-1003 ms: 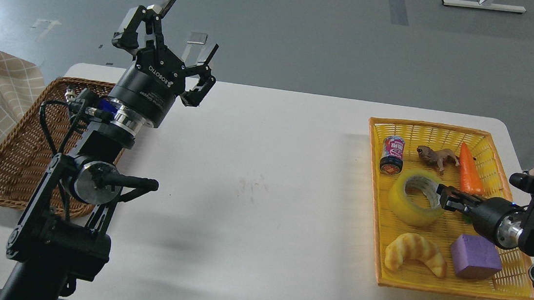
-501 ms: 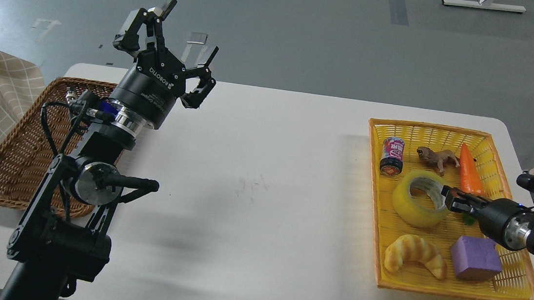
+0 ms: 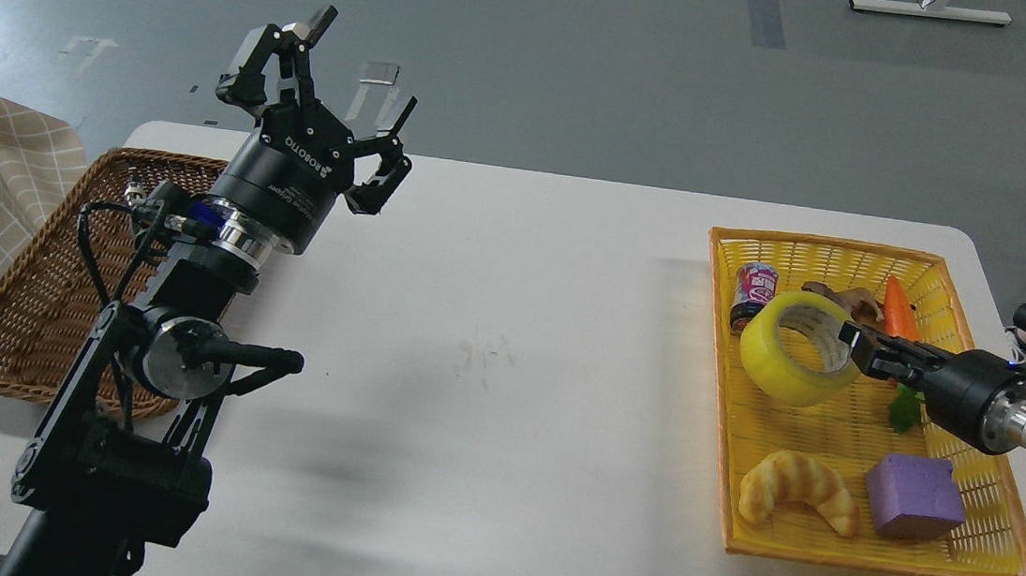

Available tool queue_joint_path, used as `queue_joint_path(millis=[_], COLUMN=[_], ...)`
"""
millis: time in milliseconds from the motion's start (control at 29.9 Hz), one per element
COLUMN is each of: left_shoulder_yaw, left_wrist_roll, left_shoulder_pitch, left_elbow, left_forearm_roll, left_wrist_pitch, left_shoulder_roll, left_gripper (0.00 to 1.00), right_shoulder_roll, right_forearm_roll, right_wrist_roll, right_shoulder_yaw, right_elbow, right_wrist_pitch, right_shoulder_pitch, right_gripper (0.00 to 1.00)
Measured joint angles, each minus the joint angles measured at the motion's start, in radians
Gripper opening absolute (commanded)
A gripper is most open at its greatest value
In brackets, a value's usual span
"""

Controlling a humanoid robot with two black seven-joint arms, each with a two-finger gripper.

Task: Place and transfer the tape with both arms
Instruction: 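Grip the tape roll with the right gripper and lift it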

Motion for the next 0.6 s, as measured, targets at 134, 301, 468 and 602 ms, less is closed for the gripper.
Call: queue_joint_path(millis=[134,301,468,602], left_shoulder_yaw=[0.002,0.002,0.002,0.001], left_wrist_roll=[0.001,0.001,0.001,0.001], left_shoulder_pitch=[0.0,0.001,0.002,0.002], left_elbow=[0.0,0.0,0.0,0.0], left_forearm_roll=[0.0,0.001,0.002,0.002], left_wrist_pitch=[0.0,0.001,0.002,0.002], left_shoulder_roll=[0.0,0.0,0.0,0.0], left_gripper=[0.98,0.98,0.98,0.98], right_shoulder_roll=[-0.005,-0.006,0.005,0.05], right_forearm_roll=[0.048,0.091,0.16,0.167], right_wrist_roll=[0.001,0.001,-0.002,-0.003], right_shoulder_yaw=[-0.007,-0.029,-0.143,-0.197], right_elbow=[0.033,0.036,0.031,0.021], right_wrist_pitch=[0.001,0.001,0.001,0.001], right_shoulder_pitch=[0.094,0.205,0.292,0.308], right_gripper=[0.08,0.08,0.08,0.08])
